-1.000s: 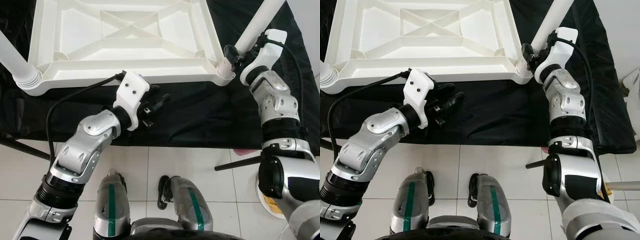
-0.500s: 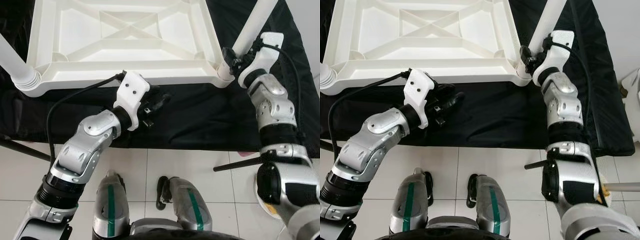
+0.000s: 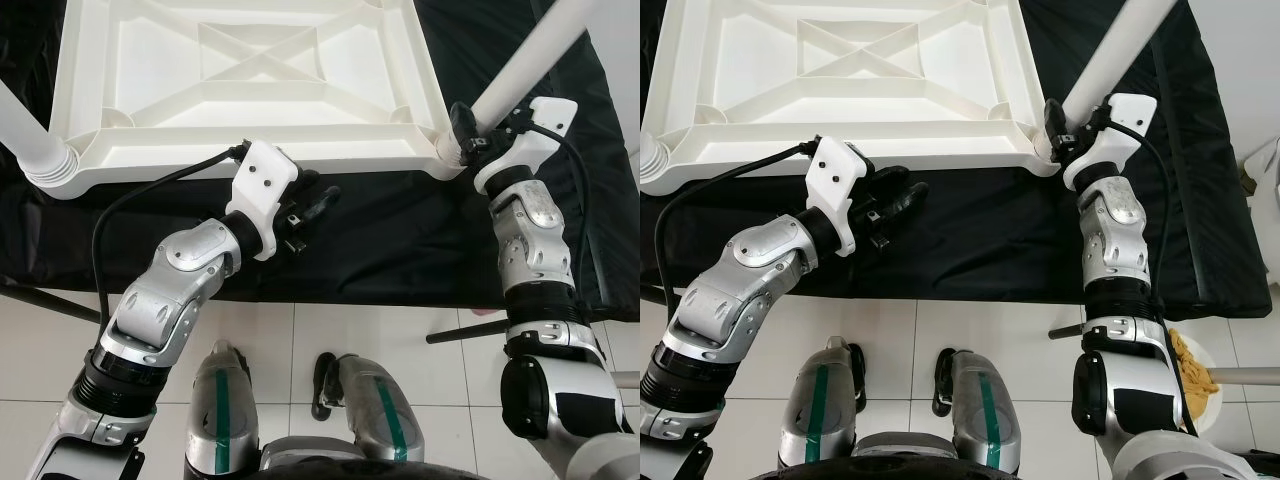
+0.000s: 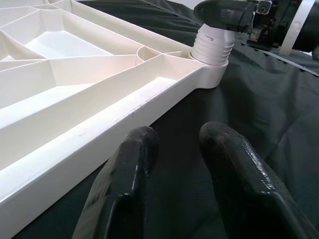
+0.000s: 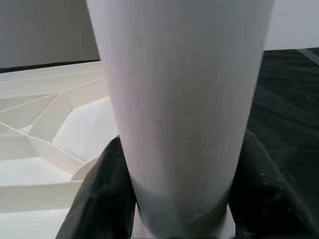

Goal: Building children table

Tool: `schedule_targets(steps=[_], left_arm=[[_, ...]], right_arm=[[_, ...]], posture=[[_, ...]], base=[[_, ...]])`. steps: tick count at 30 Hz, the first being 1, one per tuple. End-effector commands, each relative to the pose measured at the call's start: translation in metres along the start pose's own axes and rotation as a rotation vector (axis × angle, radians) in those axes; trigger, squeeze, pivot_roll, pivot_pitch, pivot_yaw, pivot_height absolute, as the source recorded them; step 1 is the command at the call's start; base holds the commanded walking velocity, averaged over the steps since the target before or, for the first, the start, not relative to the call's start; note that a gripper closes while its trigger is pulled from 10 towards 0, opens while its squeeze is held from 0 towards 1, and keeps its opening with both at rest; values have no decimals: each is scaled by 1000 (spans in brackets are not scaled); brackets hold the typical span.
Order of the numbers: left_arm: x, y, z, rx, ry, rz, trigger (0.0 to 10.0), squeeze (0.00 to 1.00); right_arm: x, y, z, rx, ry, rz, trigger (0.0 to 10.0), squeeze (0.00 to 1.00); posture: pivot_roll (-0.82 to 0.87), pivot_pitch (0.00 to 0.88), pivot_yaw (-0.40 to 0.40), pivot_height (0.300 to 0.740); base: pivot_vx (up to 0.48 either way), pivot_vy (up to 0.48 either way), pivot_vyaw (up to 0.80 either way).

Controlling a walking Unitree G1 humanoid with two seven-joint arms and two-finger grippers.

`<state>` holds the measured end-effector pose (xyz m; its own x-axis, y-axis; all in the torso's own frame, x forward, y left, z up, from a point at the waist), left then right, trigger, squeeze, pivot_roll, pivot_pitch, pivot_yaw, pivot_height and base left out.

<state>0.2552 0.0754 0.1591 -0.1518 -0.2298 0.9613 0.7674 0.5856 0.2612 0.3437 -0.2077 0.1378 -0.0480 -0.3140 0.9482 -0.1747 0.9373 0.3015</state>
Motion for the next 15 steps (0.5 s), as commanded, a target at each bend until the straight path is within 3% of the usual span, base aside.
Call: schedule_targets(steps=[1,10,15], left_arm=[[3,-2,-1,-28,-10,-10,10000,0],[3,-2,1,-27,-5,-11,10000,0],[3,-3,1,-33,-5,-9,10000,0]], right_arm=[[-48,-11,19,-68,183,-98,10000,0],[-66,-13,25,-95,236,-171,10000,0],[-53,-17,10,-94,261,-115,10000,0]], posture=[[124,98,-75,740],[130,100,-71,740],[128,100,-64,740]], base=[[0,0,0],[0,0,0],[0,0,0]])
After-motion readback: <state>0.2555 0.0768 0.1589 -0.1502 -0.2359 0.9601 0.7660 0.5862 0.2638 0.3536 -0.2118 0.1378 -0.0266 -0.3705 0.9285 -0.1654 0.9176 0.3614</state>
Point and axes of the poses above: a point about 5 cm out from each wrist's last joint towards the gripper, its own z axis pointing back from the gripper into the wrist, its own x axis along the axis of the wrist's last joint, y = z × x, the point moved 1 cm from there along -z, pointing out of the wrist towards the gripper, and after that the axes turned 12 degrees about -z, right-handed, at the moved point
